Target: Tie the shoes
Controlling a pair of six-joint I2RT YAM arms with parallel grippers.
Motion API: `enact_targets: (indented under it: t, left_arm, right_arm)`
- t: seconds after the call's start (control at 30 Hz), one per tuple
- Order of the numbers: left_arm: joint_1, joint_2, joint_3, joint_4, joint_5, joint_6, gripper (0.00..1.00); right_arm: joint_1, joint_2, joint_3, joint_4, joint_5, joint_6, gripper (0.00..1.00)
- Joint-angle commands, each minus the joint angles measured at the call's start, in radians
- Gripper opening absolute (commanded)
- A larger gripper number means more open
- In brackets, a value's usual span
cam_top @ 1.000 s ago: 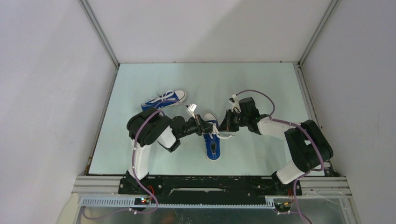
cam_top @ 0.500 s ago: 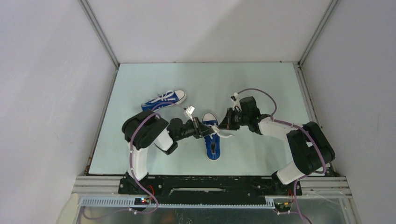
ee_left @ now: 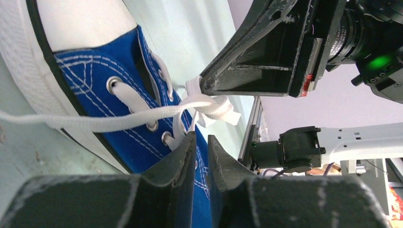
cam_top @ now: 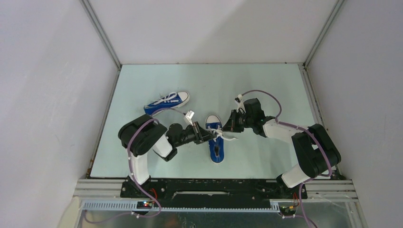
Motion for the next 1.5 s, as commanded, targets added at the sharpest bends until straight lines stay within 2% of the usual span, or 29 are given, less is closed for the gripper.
enact_targets:
  t: [0.0, 0.17, 0.43, 0.6, 0.73, 0.77, 0.9, 0.97, 1.03, 1.1, 1.17, 1.27, 1.47]
  left_arm:
    - [-0.022, -0.049, -0.034, 0.038, -0.004, -0.049, 0.22]
    - [-0.037, -0.089, -0.055, 0.021, -0.029, -0.065, 0.29]
    - [-0.046, -0.199, -0.072, -0.118, -0.105, -0.047, 0.41]
    - [-0.081, -0.340, -0.076, -0.314, -0.207, -0.053, 0.43]
    - [-0.107, -0.518, -0.047, -0.604, -0.352, 0.022, 0.48]
    - [-0.118, -0.551, -0.036, -0.731, -0.380, 0.040, 0.50]
    - [-0.179, -0.744, 0.068, -1.147, -0.610, 0.163, 0.77]
    - [-0.199, -0.822, 0.111, -1.288, -0.722, 0.195, 0.83]
    - [-0.206, -0.903, 0.130, -1.409, -0.837, 0.177, 0.95]
    - [-0.203, -1.019, 0.092, -1.492, -0.936, 0.077, 0.99]
    - [-0.194, -1.104, 0.021, -1.496, -0.978, -0.038, 0.98]
    - [-0.178, -1.161, -0.045, -1.400, -0.922, -0.115, 0.89]
    - [-0.194, -1.008, 0.151, -1.597, -0.846, -0.204, 0.85]
  right_arm:
    - [0.003, -0.030, 0.006, 0.037, 0.010, 0.008, 0.00]
    - [0.005, -0.030, 0.006, 0.039, 0.010, 0.008, 0.00]
    - [0.006, -0.030, 0.006, 0.037, 0.008, 0.009, 0.00]
    - [0.007, -0.033, 0.006, 0.035, 0.012, 0.008, 0.00]
    - [0.009, -0.031, 0.006, 0.039, 0.012, 0.010, 0.00]
    - [0.010, -0.030, 0.006, 0.038, 0.013, 0.010, 0.00]
    - [0.012, -0.025, 0.006, 0.043, 0.013, 0.011, 0.00]
    - [0.014, -0.024, 0.006, 0.048, 0.013, 0.014, 0.00]
    - [0.016, -0.023, 0.006, 0.053, 0.014, 0.015, 0.00]
    - [0.020, -0.022, 0.006, 0.055, 0.016, 0.016, 0.00]
    - [0.022, -0.020, 0.006, 0.055, 0.018, 0.016, 0.00]
    - [0.022, -0.018, 0.006, 0.057, 0.019, 0.015, 0.00]
    - [0.025, -0.017, 0.006, 0.057, 0.021, 0.018, 0.00]
